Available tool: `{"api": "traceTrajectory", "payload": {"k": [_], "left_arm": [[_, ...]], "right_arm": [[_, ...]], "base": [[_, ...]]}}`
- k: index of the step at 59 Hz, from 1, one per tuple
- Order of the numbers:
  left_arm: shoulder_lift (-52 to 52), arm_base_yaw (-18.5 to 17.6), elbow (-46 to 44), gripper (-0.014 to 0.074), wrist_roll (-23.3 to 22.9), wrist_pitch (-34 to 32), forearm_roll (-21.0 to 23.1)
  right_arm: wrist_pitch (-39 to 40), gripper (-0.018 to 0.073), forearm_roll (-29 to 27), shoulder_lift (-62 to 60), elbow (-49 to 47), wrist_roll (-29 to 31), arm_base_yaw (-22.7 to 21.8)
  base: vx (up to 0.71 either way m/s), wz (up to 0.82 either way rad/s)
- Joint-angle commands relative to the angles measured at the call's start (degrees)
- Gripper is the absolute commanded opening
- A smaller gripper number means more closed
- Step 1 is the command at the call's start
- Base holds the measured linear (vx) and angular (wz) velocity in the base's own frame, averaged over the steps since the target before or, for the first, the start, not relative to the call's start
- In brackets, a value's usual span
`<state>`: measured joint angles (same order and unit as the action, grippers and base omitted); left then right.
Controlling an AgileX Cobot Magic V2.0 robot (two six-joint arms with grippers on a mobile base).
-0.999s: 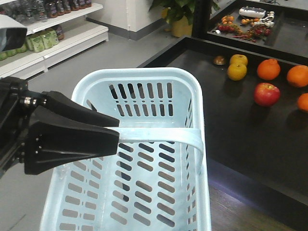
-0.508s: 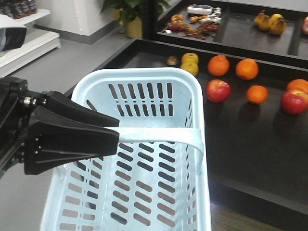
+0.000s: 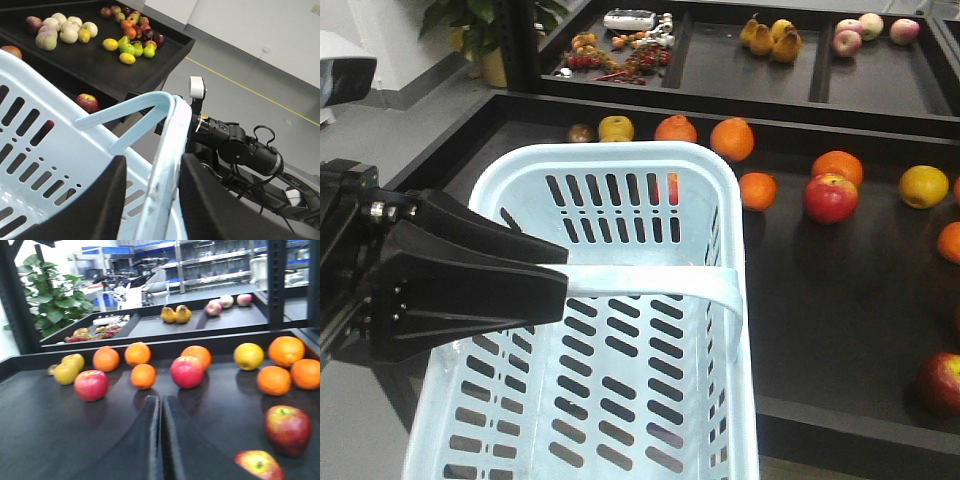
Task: Pick three apples into basket with both arms
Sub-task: 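Approach the apple and orange table holding the basket with the left gripper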
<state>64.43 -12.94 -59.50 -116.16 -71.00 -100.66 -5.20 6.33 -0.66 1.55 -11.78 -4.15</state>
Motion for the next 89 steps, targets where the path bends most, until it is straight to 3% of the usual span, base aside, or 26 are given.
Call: {"api": "traceTrajectory", "payload": {"k": [1, 89], "left_arm": [[-0.9, -0.3, -1.5, -0.0006, 0.4, -7.4, -1.0], [-0.9, -0.3, -1.5, -0.0006, 0.4, -7.4, -1.0]], "right_arm": [[4.3, -0.0004, 0.6, -0.7, 0.8, 0.3, 0.1], [4.3, -0.0004, 0.6, -0.7, 0.8, 0.3, 0.1]], "base": [[0.09, -0.24], [0.09, -0.14]]}}
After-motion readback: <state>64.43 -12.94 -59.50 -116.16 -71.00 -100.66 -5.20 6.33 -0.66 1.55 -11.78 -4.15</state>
